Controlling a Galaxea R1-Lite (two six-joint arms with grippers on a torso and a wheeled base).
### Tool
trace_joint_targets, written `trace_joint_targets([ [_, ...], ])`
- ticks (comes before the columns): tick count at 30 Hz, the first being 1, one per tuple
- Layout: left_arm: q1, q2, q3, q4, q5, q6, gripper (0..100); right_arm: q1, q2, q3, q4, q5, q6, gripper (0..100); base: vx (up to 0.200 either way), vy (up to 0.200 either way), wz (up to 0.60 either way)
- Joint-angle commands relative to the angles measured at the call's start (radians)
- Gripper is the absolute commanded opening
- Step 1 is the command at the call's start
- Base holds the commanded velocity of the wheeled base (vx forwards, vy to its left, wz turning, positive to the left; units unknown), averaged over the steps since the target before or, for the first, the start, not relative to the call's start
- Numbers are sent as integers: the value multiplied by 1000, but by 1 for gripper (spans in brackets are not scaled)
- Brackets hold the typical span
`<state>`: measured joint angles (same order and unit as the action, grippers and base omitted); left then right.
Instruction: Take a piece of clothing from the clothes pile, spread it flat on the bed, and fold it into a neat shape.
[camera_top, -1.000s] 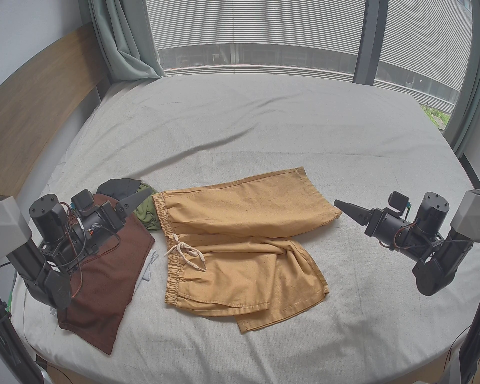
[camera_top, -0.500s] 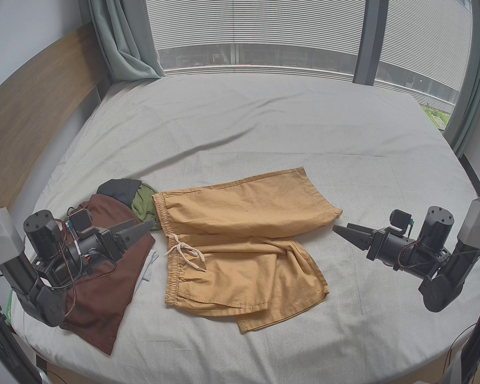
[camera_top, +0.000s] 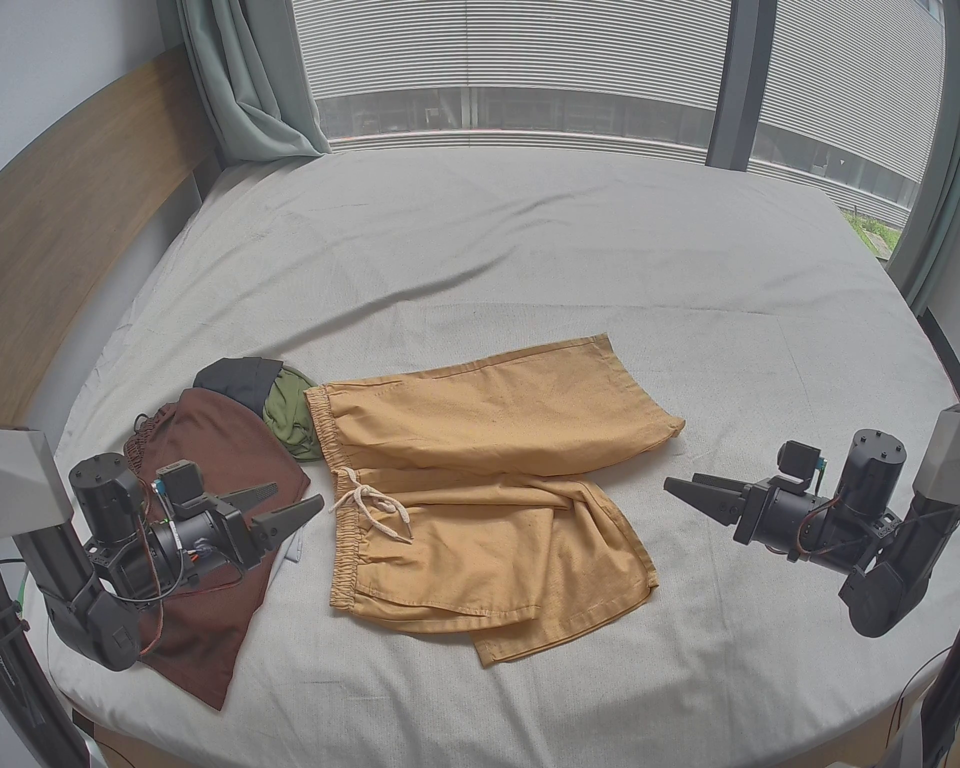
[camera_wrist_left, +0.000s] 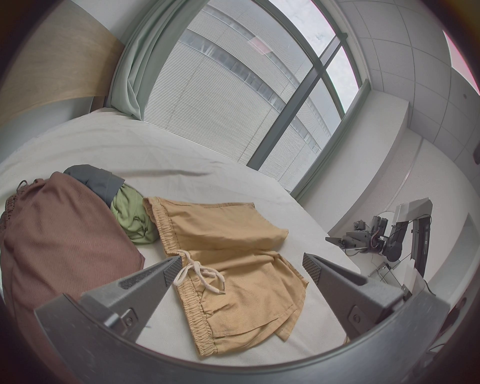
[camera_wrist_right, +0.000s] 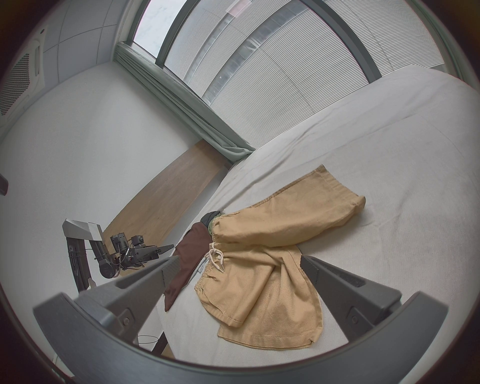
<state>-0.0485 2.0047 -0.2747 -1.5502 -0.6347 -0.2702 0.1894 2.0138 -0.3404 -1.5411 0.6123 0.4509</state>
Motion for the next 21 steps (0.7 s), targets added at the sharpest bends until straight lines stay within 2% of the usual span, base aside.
trace_joint_targets([
  [1,-5,36,8,-1,0,2,100,-2,28,4,-1,1,0,100,0,0,0],
  [6,-4,57,14,-1,0,3,100,-4,72,3,-2,0,-6,100,0,0,0],
  [13,-2,92,15,-1,-2,37,100,-5,123,4,-1,-2,-57,100,0,0,0],
  [21,-7,91,19,-1,-2,39,100,-11,167,8,-1,-8,-58,100,0,0,0],
])
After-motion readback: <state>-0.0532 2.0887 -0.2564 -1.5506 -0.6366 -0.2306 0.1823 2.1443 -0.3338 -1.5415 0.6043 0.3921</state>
